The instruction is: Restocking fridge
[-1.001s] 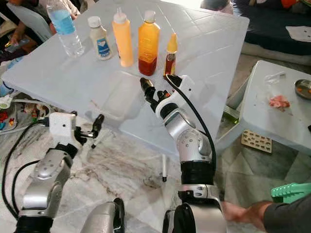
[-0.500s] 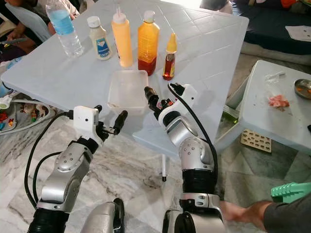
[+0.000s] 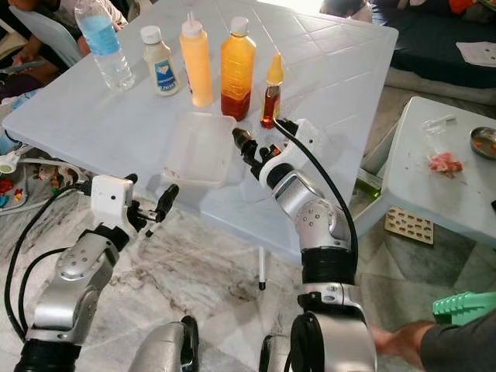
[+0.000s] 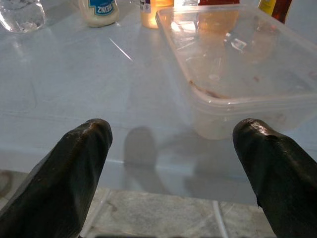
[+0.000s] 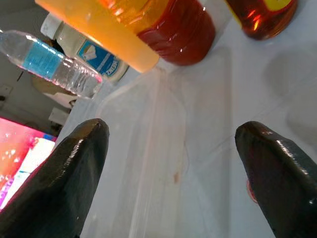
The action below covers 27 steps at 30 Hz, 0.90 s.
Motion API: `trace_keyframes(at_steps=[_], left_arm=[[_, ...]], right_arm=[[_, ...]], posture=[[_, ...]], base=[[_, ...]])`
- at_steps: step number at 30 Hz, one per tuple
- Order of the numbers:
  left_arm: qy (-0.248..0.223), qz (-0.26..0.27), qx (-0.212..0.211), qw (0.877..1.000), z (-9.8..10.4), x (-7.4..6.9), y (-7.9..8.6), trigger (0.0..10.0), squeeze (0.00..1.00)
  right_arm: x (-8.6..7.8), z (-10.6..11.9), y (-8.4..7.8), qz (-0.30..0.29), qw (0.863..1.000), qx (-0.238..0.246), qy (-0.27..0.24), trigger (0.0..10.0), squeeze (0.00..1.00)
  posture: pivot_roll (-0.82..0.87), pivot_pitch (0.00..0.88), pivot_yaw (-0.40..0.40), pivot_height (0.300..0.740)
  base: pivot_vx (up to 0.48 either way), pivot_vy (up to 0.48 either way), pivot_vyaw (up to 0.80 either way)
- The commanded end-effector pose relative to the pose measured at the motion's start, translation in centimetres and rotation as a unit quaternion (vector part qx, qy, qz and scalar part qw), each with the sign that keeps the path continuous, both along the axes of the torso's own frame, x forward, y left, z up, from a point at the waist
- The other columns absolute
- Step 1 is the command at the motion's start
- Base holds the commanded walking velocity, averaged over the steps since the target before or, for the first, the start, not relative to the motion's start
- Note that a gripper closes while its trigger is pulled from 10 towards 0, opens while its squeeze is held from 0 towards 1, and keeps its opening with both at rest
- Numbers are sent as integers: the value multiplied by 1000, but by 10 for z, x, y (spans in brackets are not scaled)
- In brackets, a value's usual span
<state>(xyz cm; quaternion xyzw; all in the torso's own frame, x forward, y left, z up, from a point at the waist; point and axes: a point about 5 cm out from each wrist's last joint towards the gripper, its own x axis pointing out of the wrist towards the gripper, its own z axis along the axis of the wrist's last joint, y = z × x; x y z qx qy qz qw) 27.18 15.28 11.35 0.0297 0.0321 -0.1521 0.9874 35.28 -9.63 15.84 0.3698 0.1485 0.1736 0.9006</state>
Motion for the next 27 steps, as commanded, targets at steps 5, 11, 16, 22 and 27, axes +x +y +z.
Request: trace_keyframes(at_steps=[5, 11, 16, 22, 27], left_arm=[[0, -5, 1, 1000, 1, -2, -2, 10000, 0], [1, -14, 1, 1000, 2, -5, -6, 10000, 0], [3, -17, 2, 1000, 1, -7, -8, 10000, 0], [3, -18, 4, 1000, 1, -7, -8, 10000, 0], [2, -16, 5, 1000, 1, -8, -8, 10000, 0]], right_arm=[[2, 1, 14, 28, 1000, 6, -3, 10000, 0], [11, 1, 22, 42, 999, 0, -6, 8431, 0], [16, 0, 21, 38, 999, 6, 2, 0, 0], [20, -3, 22, 41, 999, 13, 10, 0, 0], [22, -8, 22, 40, 999, 24, 27, 0, 0]], posture=[[85, 146, -3, 740], [99, 159, -1, 740], [100, 163, 0, 740], [103, 168, -4, 740], [102, 171, -7, 740]], base=[[0, 0, 0], [0, 0, 0], [0, 0, 0], [0, 0, 0], [0, 0, 0]])
